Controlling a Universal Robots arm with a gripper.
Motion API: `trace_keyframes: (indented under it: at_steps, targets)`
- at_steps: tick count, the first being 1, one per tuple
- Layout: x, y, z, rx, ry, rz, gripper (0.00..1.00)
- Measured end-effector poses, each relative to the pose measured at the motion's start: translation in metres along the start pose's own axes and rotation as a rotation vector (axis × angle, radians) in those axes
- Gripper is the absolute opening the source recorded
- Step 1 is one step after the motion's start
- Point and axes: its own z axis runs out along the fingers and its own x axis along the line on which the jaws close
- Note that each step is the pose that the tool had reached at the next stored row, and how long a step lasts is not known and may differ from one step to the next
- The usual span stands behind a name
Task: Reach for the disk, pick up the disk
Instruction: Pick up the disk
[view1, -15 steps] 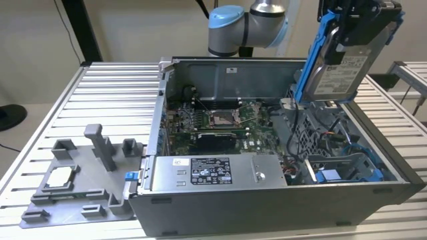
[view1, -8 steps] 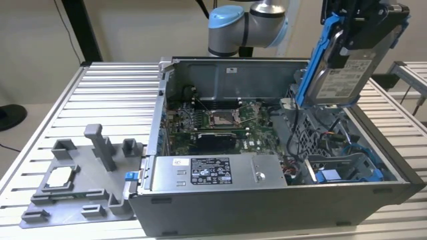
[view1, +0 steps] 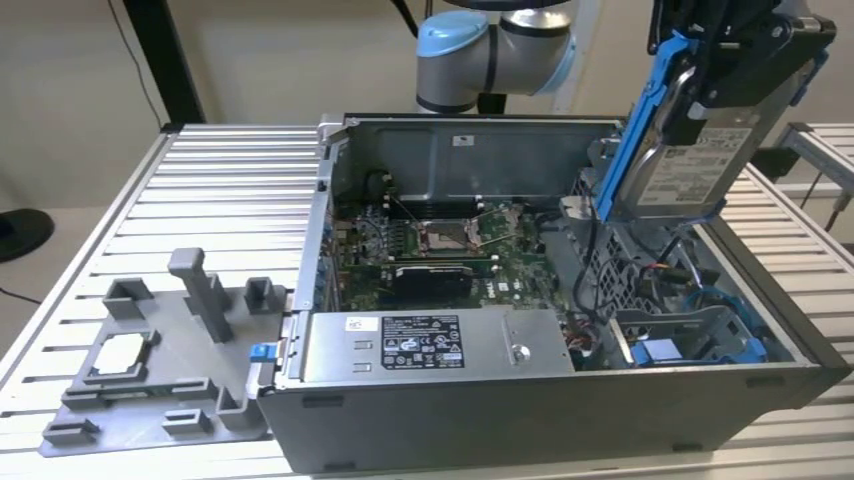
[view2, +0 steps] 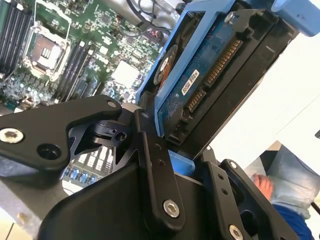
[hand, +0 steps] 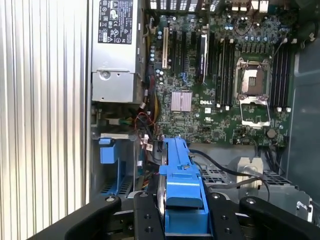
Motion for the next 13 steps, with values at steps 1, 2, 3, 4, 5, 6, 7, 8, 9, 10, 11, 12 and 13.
trace_keyframes:
  at_steps: [1, 2, 3, 4, 5, 6, 7, 8, 9, 10, 11, 12, 13]
  targets:
    - [0.0013, -0.0001, 0.0, -0.0016, 0.0, 0.0, 0.0]
    - [0.0023, -0.0002, 0.0, -0.0033, 0.0, 0.0, 0.0]
    - [0.0035, -0.0004, -0.0001, -0.0051, 0.0001, 0.0, 0.0]
    - [0.0048, -0.0005, -0.0001, -0.0068, 0.0001, 0.0, 0.0]
    - [0.0059, -0.0006, 0.0, -0.0082, -0.0001, 0.0, 0.0]
    - [0.0069, -0.0006, 0.0, -0.0097, -0.0001, 0.0, 0.0]
    - [0.0077, -0.0006, 0.0, -0.0109, -0.0001, 0.0, 0.0]
    - [0.0088, -0.0006, 0.0, -0.0126, -0.0002, 0.0, 0.0]
    - [0.0095, -0.0007, 0.0, -0.0138, -0.0001, 0.0, 0.0]
    - [0.0109, -0.0007, 0.0, -0.0167, -0.0001, 0.0, 0.0]
    - [0.0114, -0.0007, 0.0, -0.0179, -0.0002, 0.0, 0.0]
    - [0.0117, -0.0007, 0.0, -0.0191, -0.0001, 0.0, 0.0]
    - [0.0121, -0.0007, 0.0, -0.0201, -0.0002, 0.0, 0.0]
